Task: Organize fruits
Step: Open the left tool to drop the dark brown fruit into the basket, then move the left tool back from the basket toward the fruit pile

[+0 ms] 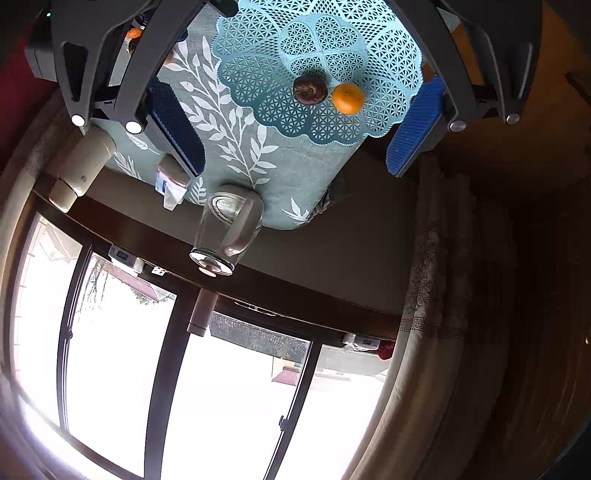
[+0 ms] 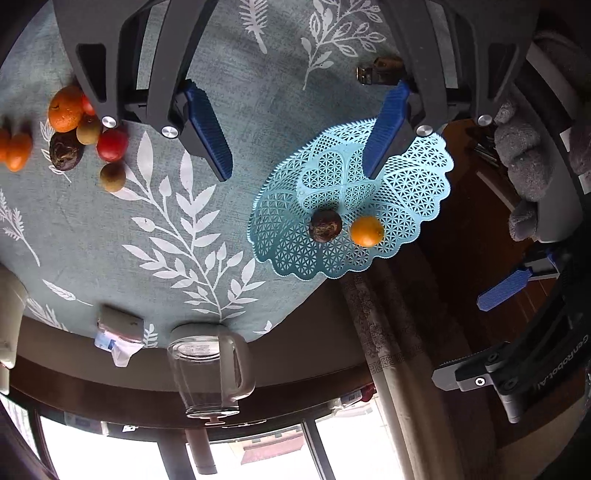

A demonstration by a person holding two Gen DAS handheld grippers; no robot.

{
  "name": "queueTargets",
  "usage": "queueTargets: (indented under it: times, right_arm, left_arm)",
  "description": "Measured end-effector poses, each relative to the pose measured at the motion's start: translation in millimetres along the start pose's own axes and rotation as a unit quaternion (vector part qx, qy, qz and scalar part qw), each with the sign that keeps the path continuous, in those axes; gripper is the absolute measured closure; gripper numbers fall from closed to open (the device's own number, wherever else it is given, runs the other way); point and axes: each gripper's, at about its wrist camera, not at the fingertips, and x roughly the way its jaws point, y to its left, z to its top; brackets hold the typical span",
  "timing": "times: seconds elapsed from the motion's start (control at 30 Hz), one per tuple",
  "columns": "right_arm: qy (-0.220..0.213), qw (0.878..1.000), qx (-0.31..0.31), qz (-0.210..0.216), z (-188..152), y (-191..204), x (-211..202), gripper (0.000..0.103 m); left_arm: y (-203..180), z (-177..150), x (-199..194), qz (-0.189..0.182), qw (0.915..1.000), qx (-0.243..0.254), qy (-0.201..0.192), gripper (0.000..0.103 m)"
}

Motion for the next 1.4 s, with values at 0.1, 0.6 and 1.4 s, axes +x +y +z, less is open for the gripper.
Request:
queueTargets:
  times: [0.1, 0.6, 1.4]
  right_arm:
    - [-0.006, 1.000, 0.013, -0.004, -2, -8, -4, 0.026]
    - [-0.027, 0.998, 0.045, -0.027, -12, -32, -18, 0.023]
    - [-0.077, 0.978, 0.156, -0.120, -29, -133, -68, 0.022]
  left_arm:
    - [0, -1, 1, -0.001, 1.0000, 0.000, 0.003, 0.003]
    - [-8, -4, 2, -0.013, 0.9999, 0.004, 0.008, 0.003]
    - [-34, -18, 9, -0.039, 0.9981, 0.033, 0.035, 0.003]
